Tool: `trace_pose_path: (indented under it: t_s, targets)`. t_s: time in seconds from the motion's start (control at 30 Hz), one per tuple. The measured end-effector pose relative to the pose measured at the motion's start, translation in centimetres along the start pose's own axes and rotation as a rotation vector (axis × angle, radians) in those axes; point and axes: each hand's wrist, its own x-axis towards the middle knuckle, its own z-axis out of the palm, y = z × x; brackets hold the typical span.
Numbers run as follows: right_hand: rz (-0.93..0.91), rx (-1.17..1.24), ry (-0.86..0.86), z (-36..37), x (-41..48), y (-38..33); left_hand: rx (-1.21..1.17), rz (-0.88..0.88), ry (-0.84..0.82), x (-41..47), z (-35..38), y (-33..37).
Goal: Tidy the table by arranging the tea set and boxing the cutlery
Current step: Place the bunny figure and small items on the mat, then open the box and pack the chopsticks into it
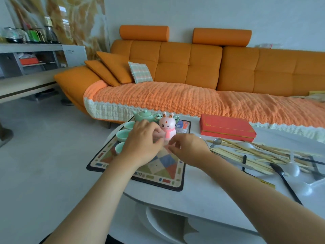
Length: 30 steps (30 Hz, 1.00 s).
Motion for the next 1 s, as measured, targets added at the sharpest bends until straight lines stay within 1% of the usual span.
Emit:
trace_pose_path:
  t_s: [0.07,0.13,0.27,0.33,0.4,0.47,0.57,0.67,0.77,1.0]
  targets:
    - [0.043,-0.014,0.021,-1.6,-0.2,2.5,-0.075,0.061,-0.014,1.2,1.5,2.4]
    - [0.093,-0.029,0.046,-3.0,-0.4,5.4,-0.092,0.122,-0.051,2.5,3.5,4.7]
    - [0.198,-0.061,0.110,-5.3,-0.5,11.6,-0.095,0.163,-0.179,5.3,7.6,8.8]
    - [0.242,-0.065,0.127,-6.2,-0.6,14.8,-0.103,0.149,-0.228,6.7,9.8,10.2]
    - [0.274,-0.088,0.139,-6.7,-0.5,18.0,-0.128,0.086,-0.288,8.0,12.0,10.9]
    - [0.324,-0.133,0.130,-7.0,-0.3,20.9,-0.153,0.022,-0.337,9.1,14.3,11.0]
    - [0.416,-0.184,0.081,-7.2,0.4,24.0,-0.111,0.006,-0.356,10.5,17.0,10.9]
    - [0.494,-0.165,-0.002,-6.6,1.2,26.2,-0.112,-0.060,-0.412,11.8,18.7,11.1]
    - [0.504,-0.049,-0.091,-5.5,1.5,27.2,-0.147,-0.129,-0.479,12.4,19.7,11.3]
    - [0.499,0.014,-0.066,-6.1,0.5,26.6,-0.133,-0.195,-0.441,12.7,19.5,12.4]
